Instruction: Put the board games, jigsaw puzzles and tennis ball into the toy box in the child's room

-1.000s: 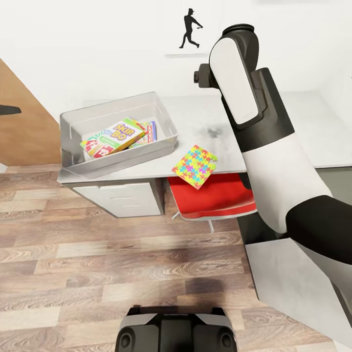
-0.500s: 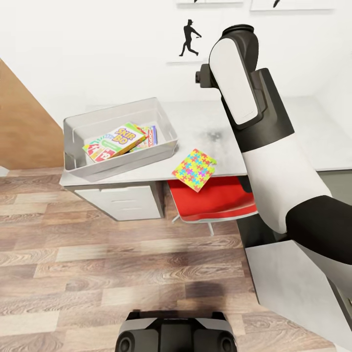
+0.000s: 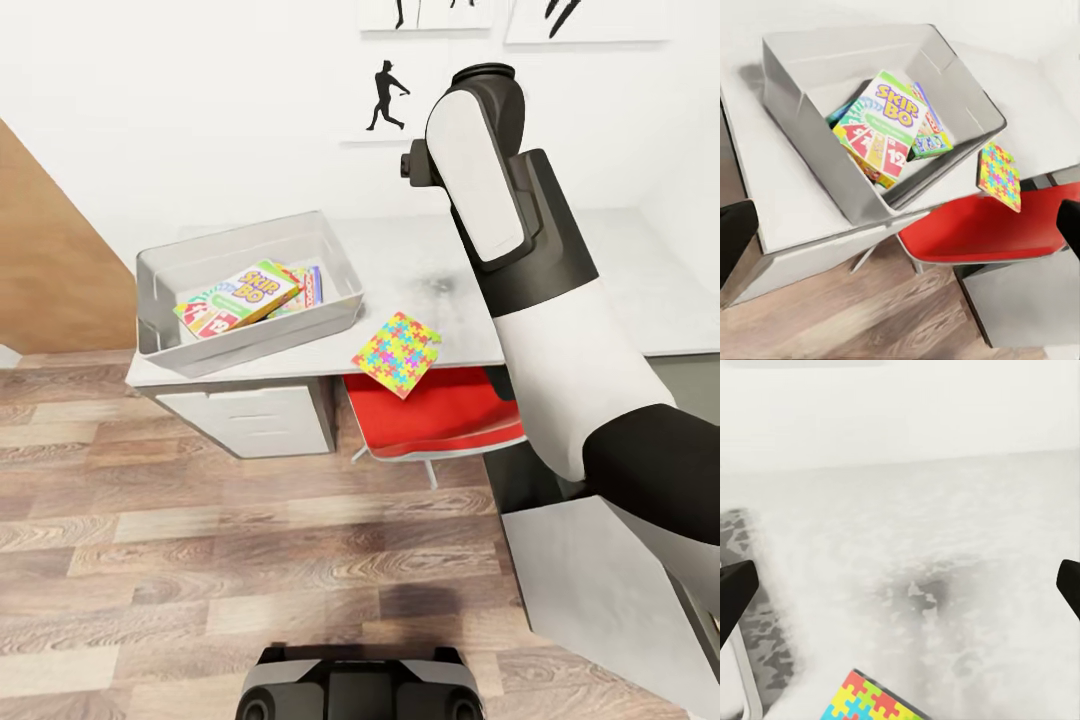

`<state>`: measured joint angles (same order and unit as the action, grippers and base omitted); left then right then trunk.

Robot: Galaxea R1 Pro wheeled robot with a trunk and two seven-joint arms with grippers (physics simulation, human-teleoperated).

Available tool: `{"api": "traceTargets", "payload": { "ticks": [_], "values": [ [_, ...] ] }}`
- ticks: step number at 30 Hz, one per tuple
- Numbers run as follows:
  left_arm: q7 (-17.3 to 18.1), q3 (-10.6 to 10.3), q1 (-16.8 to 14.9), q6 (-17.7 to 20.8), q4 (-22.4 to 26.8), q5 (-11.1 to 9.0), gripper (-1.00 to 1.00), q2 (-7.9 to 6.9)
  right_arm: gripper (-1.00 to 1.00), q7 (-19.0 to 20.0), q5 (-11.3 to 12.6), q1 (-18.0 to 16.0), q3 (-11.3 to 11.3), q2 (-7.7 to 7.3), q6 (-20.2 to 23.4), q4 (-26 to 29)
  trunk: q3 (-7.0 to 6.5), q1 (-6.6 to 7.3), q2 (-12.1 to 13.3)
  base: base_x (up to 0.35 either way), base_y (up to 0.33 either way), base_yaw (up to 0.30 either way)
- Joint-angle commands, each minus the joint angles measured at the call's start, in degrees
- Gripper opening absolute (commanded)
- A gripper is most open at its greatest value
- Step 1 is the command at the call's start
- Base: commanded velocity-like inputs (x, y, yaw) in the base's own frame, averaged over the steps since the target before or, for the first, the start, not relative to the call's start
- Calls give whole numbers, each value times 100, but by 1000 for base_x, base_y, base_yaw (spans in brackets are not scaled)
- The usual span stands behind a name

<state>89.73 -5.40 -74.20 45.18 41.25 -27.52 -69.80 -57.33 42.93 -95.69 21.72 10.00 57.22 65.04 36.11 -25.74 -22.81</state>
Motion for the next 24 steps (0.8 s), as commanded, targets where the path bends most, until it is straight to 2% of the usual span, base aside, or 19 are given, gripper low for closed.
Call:
{"api": "traceTargets", "payload": {
  "ticks": [1,4,8,11,13,15,16,18,19,21,22,23,24],
  "values": [
    [27,-49,-25,-137,-233,109,100,-3,100,-58,50,-8,7,0,26,0,-1,-4,-10,0,0,0],
    [27,-49,-25,-564,-813,302,100,-11,100,-59,49,-5,7,0,26,0,-29,-4,-10,0,0,0],
    [27,-52,-25,-1108,-1503,382,100,10,100,-59,49,-4,12,0,26,0,-67,-4,-10,0,0,0],
    [27,-200,-26,-1595,-2136,478,100,64,100,-59,49,-3,15,0,26,0,-96,-4,-10,0,0,0],
    [27,-457,-27,-2012,-2645,737,100,182,100,-59,49,-4,13,0,30,0,-115,-4,-10,0,0,0],
    [-31,-688,-25,-2467,-3204,1162,100,436,100,-59,49,-5,10,0,28,-2,-134,-4,-10,0,0,0],
    [-294,-752,-25,-2671,-3482,1393,100,591,100,-59,49,-4,9,0,27,-4,-144,-4,-10,0,0,0],
    [-1121,-824,-25,-3001,-3834,1835,100,926,100,-64,49,-6,10,0,27,-7,-163,-4,-10,0,0,0],
    [-1378,-834,-23,-3053,-3885,1934,100,1008,100,-69,50,-6,11,0,27,-7,-172,-4,-10,0,0,0],
    [-2574,-862,31,-3171,-4015,2248,100,1363,100,-100,54,-5,14,0,26,-8,-191,-4,-10,0,0,0],
    [-2906,-867,85,-3182,-4033,2298,100,1458,100,-109,55,-4,15,0,26,-8,-201,-4,-10,0,0,0],
    [-3600,-870,257,-3195,-4057,2371,100,1665,100,-123,56,-5,12,0,28,-8,-210,-4,-10,0,0,0],
    [-3962,-871,366,-3201,-4064,2396,100,1782,100,-129,56,-6,11,0,28,-8,-220,-4,-10,0,0,0]
  ]
}}
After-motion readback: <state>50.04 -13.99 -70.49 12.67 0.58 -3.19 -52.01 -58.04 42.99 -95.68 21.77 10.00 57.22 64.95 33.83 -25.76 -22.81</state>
